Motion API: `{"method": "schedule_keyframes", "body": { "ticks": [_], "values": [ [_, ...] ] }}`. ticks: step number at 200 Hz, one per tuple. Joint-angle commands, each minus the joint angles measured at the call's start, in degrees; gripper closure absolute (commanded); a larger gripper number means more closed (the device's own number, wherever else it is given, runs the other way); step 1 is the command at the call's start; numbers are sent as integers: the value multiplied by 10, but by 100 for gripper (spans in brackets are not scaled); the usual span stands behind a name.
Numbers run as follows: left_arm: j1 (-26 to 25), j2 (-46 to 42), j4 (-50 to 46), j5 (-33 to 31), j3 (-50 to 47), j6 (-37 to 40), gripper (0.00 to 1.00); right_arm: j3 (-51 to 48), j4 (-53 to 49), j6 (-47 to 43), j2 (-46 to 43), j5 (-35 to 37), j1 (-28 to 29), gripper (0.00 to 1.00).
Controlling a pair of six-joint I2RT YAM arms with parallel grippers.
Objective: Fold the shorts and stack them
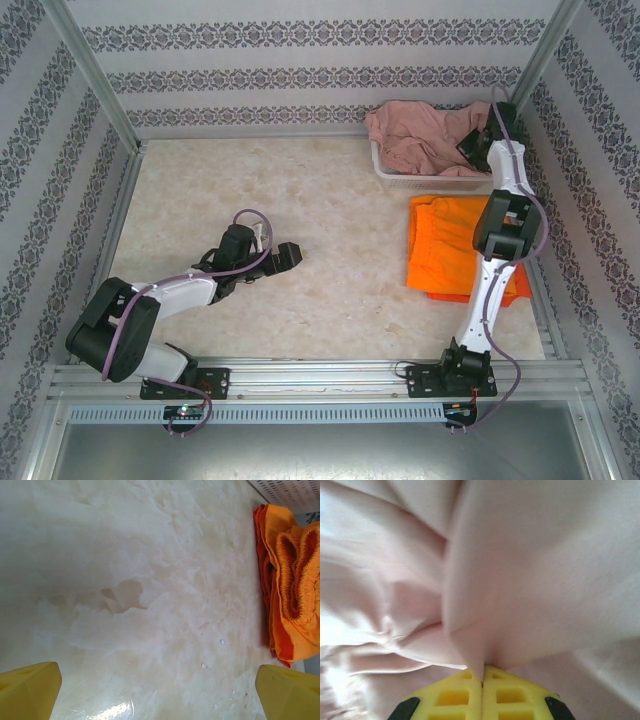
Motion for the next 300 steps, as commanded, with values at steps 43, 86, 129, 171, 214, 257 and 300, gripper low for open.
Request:
{"method": "schedule_keyframes", "body": {
  "ticks": [43,86,129,171,214,257,300],
  "values": [
    [6,-50,1,-10,-19,-5,0,-150,189,102,-242,-71,29,100],
    [6,-57,-7,-13,-20,-2,0,-187,266,129,-325,-80,84,100],
    [6,-68,-10,-24,-25,2,0,-68,311,144,-322,-140,146,100],
    [7,-69,-9,-29,-25,2,0,183,281,137,-233,-237,246,100],
    [7,-110,-9,-51,-38,3,0,421,254,155,-127,-291,319,100],
    [7,-259,-53,-120,-67,5,0,284,133,29,-165,-334,324,58],
    [9,-427,-185,-186,-67,-4,0,-193,291,-85,-368,-190,319,28]
  ]
}}
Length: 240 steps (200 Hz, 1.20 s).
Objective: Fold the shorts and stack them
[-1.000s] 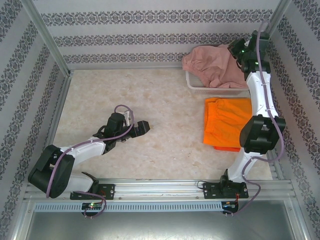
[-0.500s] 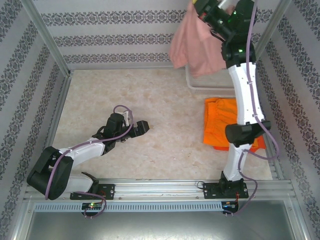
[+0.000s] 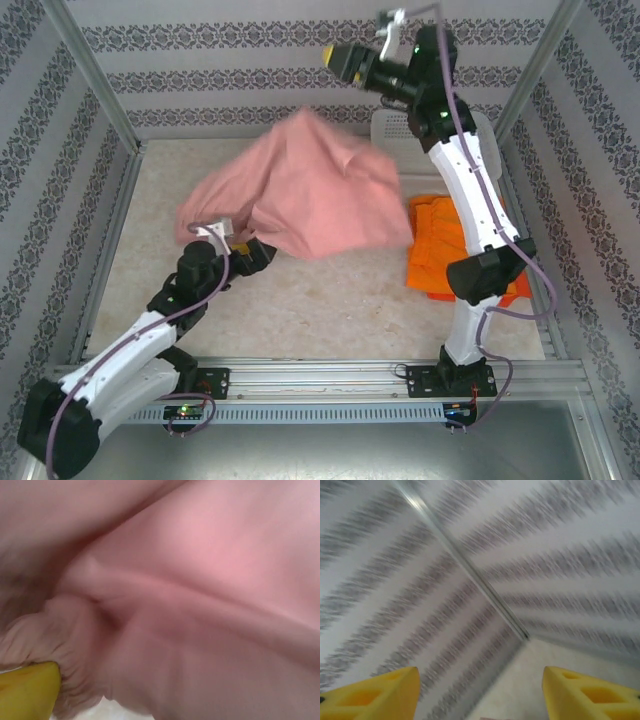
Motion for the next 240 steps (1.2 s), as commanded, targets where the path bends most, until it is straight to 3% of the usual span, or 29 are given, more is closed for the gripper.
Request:
{"method": "schedule_keyframes", "body": {
  "ticks": [1,30,64,122,153,186,240],
  "values": [
    [9,-65,-102,-58,1,-4,0,-173,78,-89,-89,77,-6,28],
    [38,-72,-167,-39,14,3,0,-315,117,-107,-157,94,1,25],
    [128,-52,-202,45,30,-21,0,-431,129,-153,-219,115,40,24],
    [328,-83,-332,2,38,-61,0,-563,132,-252,-294,160,141,23],
    [436,-59,-357,3,36,-81,0,-609,108,-378,-319,208,235,21],
    [505,-13,-358,-7,31,-109,0,-617,72,-534,-286,256,351,14],
    [591,31,-356,-16,27,-120,0,-512,-2,-741,-108,358,476,15]
  ]
}}
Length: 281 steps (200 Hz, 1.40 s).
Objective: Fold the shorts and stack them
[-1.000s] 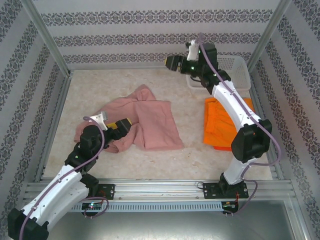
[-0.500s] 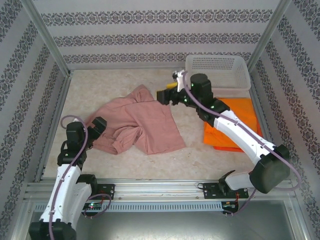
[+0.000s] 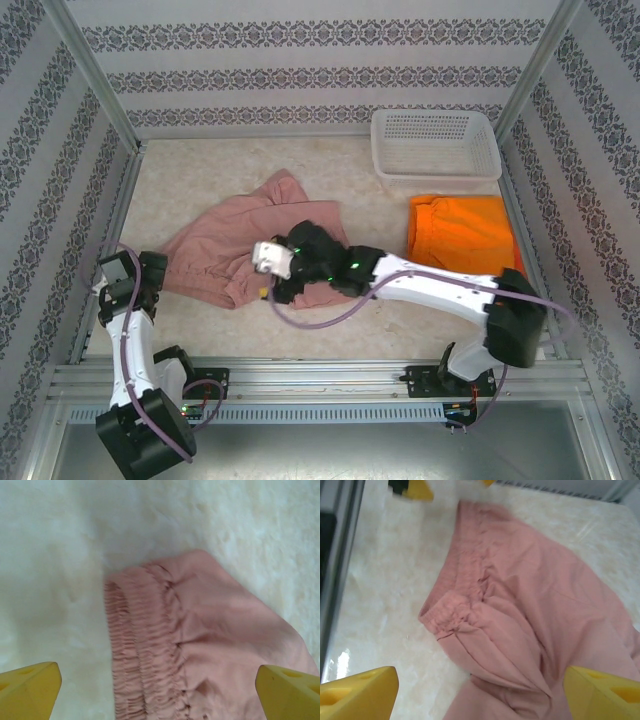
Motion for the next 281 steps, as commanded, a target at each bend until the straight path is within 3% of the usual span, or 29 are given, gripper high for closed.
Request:
{"method": "schedule_keyframes", "body": {
  "ticks": [1,32,71,102,121,135,186,194,227,281],
  "values": [
    [30,17,-7,-8,2,-15,0,47,-44,-137,67,74,33,15],
    [37,89,62,40,-2,-17,0,107,-57,-193,165,108,55,15],
    [37,181,123,82,19,-1,0,168,-40,-192,252,125,63,16],
    [37,240,160,111,25,-7,4,204,-50,-200,309,154,63,22],
    [36,269,194,126,21,-20,17,206,-45,-193,323,153,63,37],
    [35,287,213,136,22,-30,27,206,-37,-183,326,149,63,59],
    [33,290,283,154,31,-73,92,217,-8,-142,319,142,58,100],
    [34,280,281,151,40,-73,100,221,-4,-127,312,130,55,100],
    [34,229,194,106,149,-31,100,263,9,-25,279,27,39,100],
    [34,230,45,25,479,49,100,426,119,221,299,-194,40,100]
  ]
}}
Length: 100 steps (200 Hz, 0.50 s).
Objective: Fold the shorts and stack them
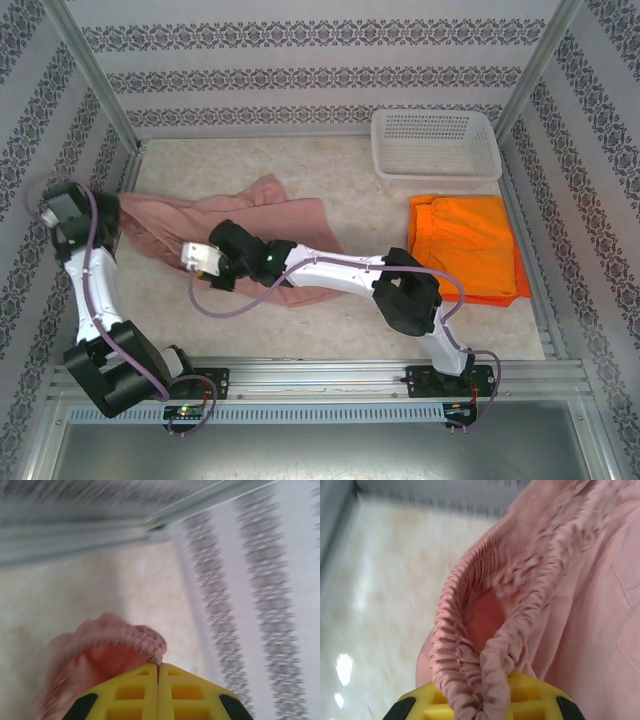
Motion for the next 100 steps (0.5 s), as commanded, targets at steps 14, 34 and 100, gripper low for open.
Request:
{"method": "schedule_keyframes", "body": {
  "ticks": [14,34,100],
  "values": [
    [-3,34,-100,-47,238,72,100,157,97,222,11,-183,10,100],
    [-10,82,-136,-38,388,85,100,213,150,315,26,-219,11,100],
    [-246,314,-225,-103,773,206,100,-102,422,588,-145,-54,-46,100]
  ]
}}
